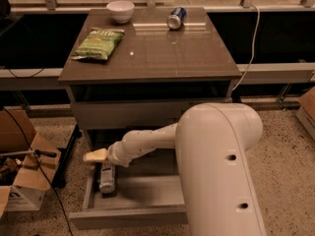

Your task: Pick blue plastic bottle from middle drawer and place on counter

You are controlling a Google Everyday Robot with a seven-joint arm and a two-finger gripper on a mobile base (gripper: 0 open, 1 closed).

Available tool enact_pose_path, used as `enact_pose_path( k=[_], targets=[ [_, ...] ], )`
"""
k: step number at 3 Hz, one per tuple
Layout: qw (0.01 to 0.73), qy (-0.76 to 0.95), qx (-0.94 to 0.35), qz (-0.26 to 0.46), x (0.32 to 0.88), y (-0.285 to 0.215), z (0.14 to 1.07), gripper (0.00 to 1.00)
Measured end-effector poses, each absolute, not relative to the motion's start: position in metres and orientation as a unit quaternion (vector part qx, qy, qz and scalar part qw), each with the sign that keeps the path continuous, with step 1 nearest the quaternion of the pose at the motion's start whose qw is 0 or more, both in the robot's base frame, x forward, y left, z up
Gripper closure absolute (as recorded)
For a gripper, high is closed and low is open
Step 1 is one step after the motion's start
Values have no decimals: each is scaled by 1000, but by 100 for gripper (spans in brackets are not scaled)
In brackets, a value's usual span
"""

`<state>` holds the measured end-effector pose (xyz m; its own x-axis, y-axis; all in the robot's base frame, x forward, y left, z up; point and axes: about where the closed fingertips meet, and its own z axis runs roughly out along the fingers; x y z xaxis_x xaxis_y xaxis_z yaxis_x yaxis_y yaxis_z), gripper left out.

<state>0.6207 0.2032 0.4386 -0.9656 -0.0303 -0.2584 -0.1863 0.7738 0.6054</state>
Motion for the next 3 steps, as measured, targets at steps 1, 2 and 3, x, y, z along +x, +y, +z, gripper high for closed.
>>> enact_pose_path(
  k=[1,2,3],
  targets=[
    [108,937,-37,330,622,199,421,0],
    [99,940,-19,326,619,191,406,0],
    [87,943,-8,320,613,186,393,0]
  ],
)
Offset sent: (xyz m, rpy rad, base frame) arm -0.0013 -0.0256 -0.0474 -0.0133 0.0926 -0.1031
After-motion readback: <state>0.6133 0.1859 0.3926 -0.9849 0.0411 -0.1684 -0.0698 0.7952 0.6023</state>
